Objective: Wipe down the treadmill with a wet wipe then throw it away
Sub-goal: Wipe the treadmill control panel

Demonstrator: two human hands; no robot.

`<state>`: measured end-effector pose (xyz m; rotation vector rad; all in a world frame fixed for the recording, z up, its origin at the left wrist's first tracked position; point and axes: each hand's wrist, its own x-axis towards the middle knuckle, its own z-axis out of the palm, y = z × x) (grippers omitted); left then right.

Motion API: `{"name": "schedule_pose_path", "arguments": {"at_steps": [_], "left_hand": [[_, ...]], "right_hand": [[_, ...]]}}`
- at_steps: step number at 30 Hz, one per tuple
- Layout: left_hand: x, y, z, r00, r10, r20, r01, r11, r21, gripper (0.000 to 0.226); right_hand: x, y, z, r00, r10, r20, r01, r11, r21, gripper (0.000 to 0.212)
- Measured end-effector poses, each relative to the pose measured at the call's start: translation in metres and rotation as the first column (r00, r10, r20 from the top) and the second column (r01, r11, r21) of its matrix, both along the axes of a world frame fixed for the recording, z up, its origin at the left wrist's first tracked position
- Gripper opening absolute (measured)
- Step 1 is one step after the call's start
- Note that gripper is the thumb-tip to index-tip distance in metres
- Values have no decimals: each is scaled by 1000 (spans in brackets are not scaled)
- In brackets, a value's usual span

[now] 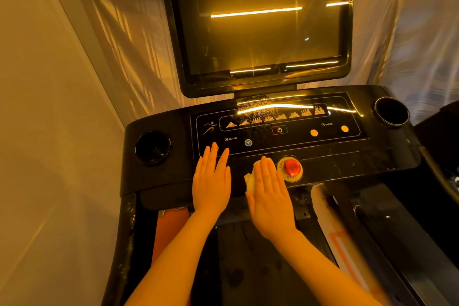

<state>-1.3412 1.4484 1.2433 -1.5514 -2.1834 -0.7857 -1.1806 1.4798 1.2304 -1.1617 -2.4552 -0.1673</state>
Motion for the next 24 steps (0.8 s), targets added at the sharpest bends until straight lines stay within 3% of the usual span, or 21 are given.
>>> {"name": "schedule_pose_path", "arguments": {"at_steps": [10,24], "left_hand": [[0,2,-2,999,35,-19,-35,999,-10,52],[7,26,26,997,53,-52,-64,974,-217,57]], "right_hand": [[3,0,1,997,-30,-67,27,998,-51,67],[-1,83,74,983,56,176,-41,995,-89,63]]}}
